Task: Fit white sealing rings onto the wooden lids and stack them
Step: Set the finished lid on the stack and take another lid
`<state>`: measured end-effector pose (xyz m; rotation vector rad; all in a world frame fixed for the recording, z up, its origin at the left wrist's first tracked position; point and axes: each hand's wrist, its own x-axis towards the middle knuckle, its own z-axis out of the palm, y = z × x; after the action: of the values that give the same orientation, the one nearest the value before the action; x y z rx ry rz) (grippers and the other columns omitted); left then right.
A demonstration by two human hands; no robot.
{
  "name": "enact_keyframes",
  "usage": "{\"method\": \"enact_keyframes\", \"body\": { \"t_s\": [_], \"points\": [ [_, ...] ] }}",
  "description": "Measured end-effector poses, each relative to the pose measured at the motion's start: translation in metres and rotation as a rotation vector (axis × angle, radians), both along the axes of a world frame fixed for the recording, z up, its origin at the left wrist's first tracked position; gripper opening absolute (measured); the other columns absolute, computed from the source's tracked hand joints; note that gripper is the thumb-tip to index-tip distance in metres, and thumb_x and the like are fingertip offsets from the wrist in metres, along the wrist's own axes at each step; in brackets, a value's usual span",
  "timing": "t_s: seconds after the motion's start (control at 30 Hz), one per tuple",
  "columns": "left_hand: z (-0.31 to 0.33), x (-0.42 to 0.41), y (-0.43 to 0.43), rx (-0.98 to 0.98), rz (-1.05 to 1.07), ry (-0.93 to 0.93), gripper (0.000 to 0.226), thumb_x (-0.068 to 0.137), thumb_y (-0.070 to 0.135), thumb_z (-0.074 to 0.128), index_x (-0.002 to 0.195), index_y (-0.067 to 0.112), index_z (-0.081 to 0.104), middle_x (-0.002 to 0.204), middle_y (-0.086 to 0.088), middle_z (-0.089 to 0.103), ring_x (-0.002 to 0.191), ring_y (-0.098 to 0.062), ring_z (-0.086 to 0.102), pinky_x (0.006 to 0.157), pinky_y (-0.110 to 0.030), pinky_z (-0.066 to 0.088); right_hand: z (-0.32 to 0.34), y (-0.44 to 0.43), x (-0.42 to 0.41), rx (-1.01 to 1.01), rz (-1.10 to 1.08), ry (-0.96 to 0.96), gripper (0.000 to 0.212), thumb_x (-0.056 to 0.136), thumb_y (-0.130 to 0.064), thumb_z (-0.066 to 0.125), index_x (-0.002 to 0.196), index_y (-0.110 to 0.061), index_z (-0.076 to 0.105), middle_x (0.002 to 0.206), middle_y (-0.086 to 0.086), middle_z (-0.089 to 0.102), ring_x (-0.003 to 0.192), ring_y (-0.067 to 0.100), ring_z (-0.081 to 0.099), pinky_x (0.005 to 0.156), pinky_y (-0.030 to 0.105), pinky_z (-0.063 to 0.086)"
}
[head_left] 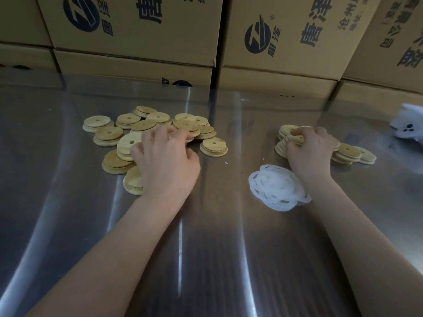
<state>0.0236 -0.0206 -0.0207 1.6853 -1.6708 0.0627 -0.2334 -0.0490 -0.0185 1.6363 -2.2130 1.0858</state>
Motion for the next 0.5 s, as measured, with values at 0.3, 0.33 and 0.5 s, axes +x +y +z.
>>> {"method": "enact_keyframes", "body": {
  "t_s": [0.3, 0.33, 0.5],
  "points": [
    [0.007, 0.034, -0.017, 0.268, 0.273, 0.15, 0.05, 0.092, 0.042, 0.049, 0.134, 0.014, 0.044, 0.143, -0.021, 0.039, 0.137, -0.039, 0.03, 0.108, -0.055, 0.02, 0.005, 0.006, 0.015, 0.297, 0.377, -0.124, 0.022, 0.085, -0.006, 0.055, 0.08, -0.02, 0.072, 0.066, -0.016, 0.061, 0.056, -0.009, 0.053, 0.049, 0.004, 0.036],
    [0.006, 0.035, -0.018, 0.305, 0.283, 0.16, 0.05, 0.094, 0.045, 0.046, 0.133, 0.013, 0.044, 0.142, -0.022, 0.041, 0.135, -0.04, 0.033, 0.109, -0.056, 0.02, 0.005, 0.007, 0.015, 0.345, 0.391, -0.115, 0.024, 0.084, -0.006, 0.056, 0.076, -0.021, 0.073, 0.065, -0.017, 0.062, 0.057, -0.014, 0.053, 0.049, 0.002, 0.035],
    [0.001, 0.038, -0.023, 0.303, 0.288, 0.151, 0.039, 0.096, 0.033, 0.048, 0.128, 0.012, 0.044, 0.138, -0.023, 0.04, 0.129, -0.044, 0.037, 0.108, -0.055, 0.021, 0.005, 0.008, 0.014, 0.383, 0.398, -0.111, 0.026, 0.083, -0.006, 0.056, 0.076, -0.023, 0.076, 0.073, -0.021, 0.063, 0.065, -0.022, 0.051, 0.052, -0.002, 0.036]
  ]
}}
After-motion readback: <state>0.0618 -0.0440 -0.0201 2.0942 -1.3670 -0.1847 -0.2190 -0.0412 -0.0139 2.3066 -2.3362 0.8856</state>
